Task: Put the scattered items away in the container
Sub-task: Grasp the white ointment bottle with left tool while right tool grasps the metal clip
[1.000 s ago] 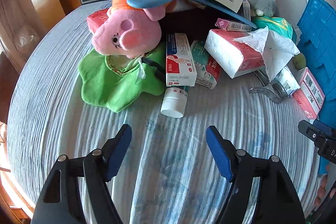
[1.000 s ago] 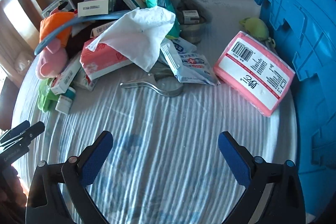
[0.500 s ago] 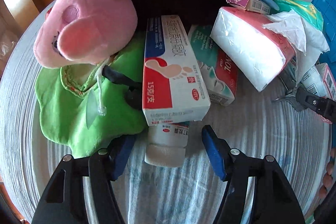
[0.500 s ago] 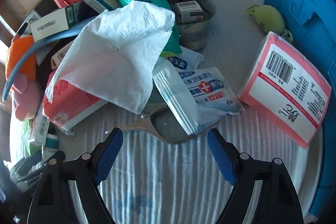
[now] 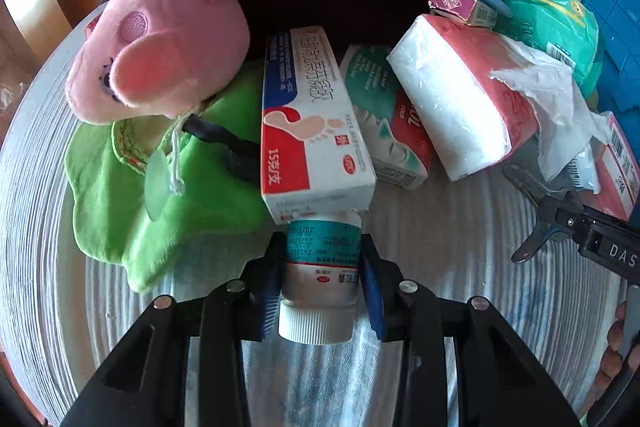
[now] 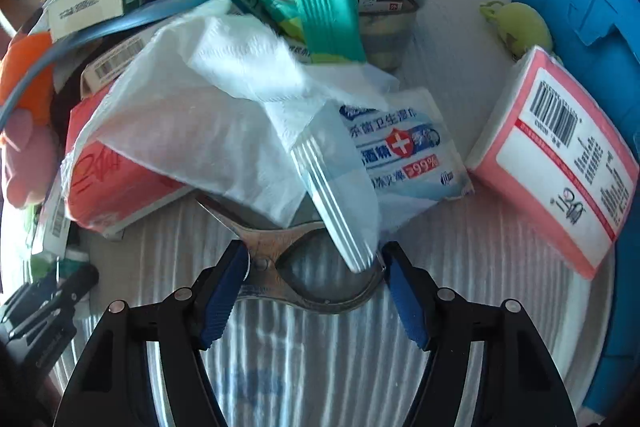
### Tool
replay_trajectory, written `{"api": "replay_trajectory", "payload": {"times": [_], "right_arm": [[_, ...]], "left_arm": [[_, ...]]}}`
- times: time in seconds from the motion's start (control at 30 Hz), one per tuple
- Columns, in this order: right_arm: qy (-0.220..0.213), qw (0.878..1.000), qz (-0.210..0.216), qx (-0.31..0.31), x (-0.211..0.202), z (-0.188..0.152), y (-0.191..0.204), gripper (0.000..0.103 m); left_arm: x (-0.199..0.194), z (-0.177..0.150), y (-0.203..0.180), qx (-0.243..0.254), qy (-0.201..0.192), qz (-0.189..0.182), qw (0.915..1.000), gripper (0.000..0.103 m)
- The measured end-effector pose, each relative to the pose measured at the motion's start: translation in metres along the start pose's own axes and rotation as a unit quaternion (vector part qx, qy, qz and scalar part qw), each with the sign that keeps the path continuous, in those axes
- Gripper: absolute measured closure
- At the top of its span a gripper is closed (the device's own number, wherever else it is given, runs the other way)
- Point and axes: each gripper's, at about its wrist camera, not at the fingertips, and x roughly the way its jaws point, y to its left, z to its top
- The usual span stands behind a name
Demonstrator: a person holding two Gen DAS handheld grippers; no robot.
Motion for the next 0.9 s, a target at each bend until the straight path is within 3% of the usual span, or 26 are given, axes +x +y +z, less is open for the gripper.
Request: {"api": "replay_trajectory", "payload": {"times": [0.3,0.53,0.6,0.63,0.9], "right_arm": [[0.033,0.996,0.029,-0.079,-0.017,-0.057,0.019,0.034],[0.027,0.996,0.022,-0.081,-0.013,-0.07,0.03,0.017],[0.016,0.995,0.0,-0.098,-0.013,-0.075,0.037,0.022],[0.01,0.994,-0.01,-0.106,-0.015,-0.078,0.04,0.038],[-0.024,0.991,0.009,-0.132,-0.056,-0.1,0.047,0.038]], "left_arm": [[-0.019,-0.044,-0.023,0.019,0.013,-0.009,0.9997,0.068],[-0.025,-0.064,-0.031,0.028,0.011,0.008,0.9995,0.068],[-0.027,-0.068,-0.032,0.027,0.01,0.011,0.9995,0.068],[-0.03,-0.069,-0.032,0.026,0.008,0.01,0.9996,0.068],[-0.08,-0.076,-0.037,0.02,-0.04,0.001,0.999,0.068]]}}
